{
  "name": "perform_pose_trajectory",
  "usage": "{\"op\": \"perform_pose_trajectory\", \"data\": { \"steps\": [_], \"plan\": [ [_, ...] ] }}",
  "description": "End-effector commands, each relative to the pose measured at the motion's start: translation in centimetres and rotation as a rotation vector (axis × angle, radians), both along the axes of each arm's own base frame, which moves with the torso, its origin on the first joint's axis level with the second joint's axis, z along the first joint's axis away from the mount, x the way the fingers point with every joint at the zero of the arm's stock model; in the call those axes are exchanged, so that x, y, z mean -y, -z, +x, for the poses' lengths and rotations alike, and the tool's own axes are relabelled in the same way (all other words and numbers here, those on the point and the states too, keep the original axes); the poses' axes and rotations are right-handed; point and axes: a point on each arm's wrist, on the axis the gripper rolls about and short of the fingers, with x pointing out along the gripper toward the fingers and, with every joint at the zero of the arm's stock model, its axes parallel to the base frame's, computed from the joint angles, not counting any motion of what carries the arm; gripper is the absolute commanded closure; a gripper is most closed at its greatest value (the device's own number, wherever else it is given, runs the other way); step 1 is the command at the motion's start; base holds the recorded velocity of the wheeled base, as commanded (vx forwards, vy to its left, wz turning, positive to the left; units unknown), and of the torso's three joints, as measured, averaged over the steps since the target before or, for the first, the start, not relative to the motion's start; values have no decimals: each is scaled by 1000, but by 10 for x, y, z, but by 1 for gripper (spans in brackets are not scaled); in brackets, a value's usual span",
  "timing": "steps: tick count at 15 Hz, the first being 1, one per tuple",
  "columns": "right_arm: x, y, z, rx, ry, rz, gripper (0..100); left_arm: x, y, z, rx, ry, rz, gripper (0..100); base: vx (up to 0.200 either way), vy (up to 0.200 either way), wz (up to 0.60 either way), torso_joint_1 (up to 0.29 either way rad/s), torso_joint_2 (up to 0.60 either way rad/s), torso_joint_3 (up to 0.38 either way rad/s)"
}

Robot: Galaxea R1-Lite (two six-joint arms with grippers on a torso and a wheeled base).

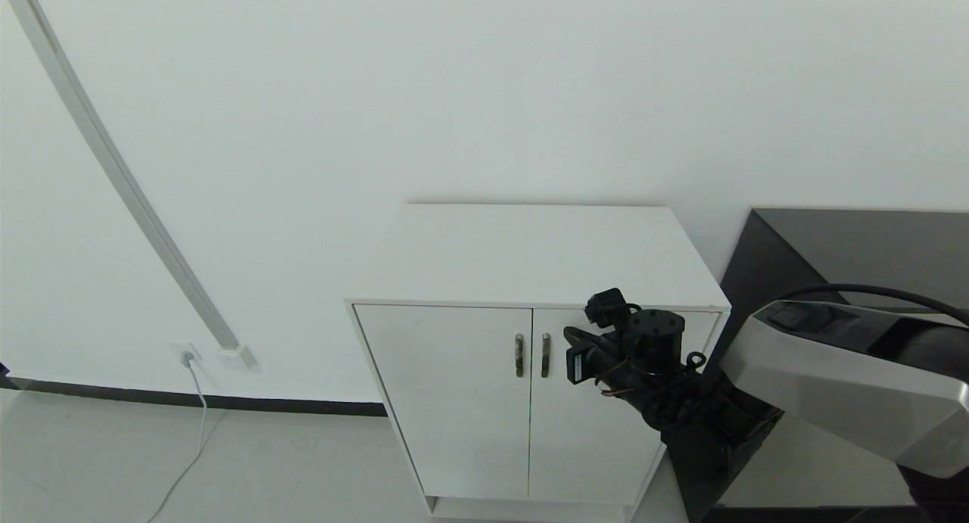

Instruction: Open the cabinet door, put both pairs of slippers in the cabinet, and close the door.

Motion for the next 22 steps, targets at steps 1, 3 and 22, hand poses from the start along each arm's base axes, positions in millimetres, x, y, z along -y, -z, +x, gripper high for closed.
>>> {"op": "perform_pose_trajectory", "data": {
  "steps": [1, 3, 22],
  "plan": [
    [1, -1, -2, 0, 2, 0, 100, 0, 0, 0, 0, 0, -1, 100, 0, 0, 0, 0, 0, 0],
    [4, -9, -11, -4, -5, -3, 100, 0, 0, 0, 0, 0, -1, 100, 0, 0, 0, 0, 0, 0],
    [202, -90, -108, -7, 510, -23, 100, 0, 0, 0, 0, 1, -1, 100, 0, 0, 0, 0, 0, 0]
  ]
}}
